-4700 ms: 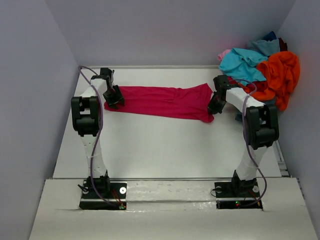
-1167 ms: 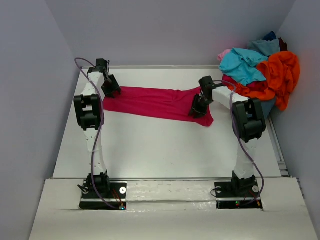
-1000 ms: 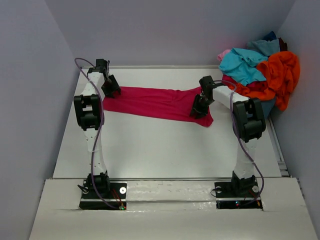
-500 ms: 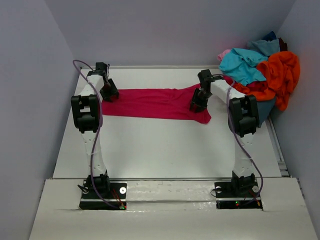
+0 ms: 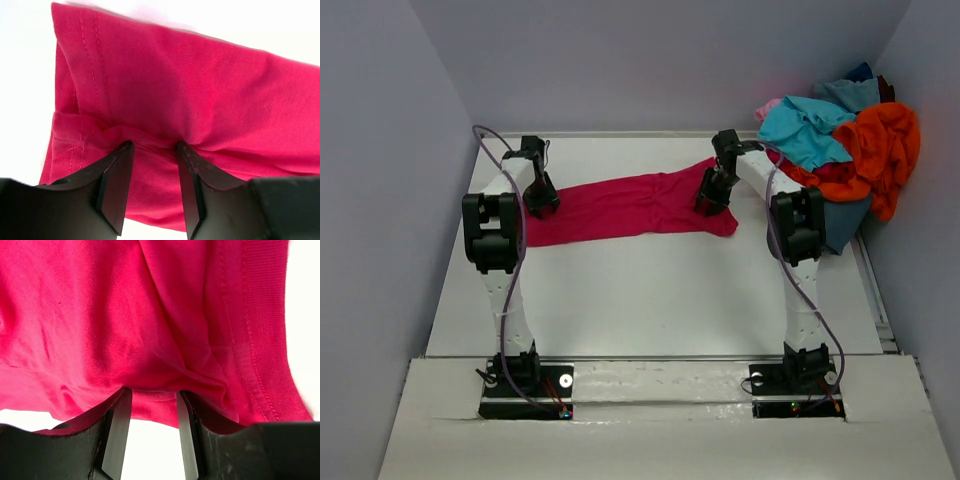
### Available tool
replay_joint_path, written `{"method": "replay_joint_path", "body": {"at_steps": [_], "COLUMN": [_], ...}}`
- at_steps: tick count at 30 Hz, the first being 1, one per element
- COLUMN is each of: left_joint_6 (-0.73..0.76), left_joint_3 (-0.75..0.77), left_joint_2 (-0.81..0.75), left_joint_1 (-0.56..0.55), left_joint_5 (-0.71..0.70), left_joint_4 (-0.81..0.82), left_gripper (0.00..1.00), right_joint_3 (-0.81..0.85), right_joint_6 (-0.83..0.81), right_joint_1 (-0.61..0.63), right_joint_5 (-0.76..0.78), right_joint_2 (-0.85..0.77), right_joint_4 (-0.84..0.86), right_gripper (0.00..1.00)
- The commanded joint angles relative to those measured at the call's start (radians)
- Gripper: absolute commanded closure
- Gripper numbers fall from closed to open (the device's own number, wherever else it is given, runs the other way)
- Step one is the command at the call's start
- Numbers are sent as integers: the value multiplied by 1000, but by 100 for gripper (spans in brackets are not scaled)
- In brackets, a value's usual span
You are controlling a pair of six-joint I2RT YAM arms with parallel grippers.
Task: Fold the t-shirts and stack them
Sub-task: Fold the tshirt
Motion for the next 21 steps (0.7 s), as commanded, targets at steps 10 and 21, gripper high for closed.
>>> {"method": "replay_joint_path", "body": {"at_steps": [10,21], "left_joint_6": [-27,-21], "left_joint_3": [-301,-473], "left_joint_2": [-228,-389], "left_joint_1": [-96,-160], "left_joint_5": [-42,-39], "left_joint_4": [-63,-83], "left_gripper": [68,94], "right_joint_3": [190,443], "right_joint_6": [-27,-50], "right_joint_1": [-36,-63], "right_joint_5": [9,0], "right_joint_2": [99,206], "right_joint_4": [-73,-146], "right_gripper": [53,52]}}
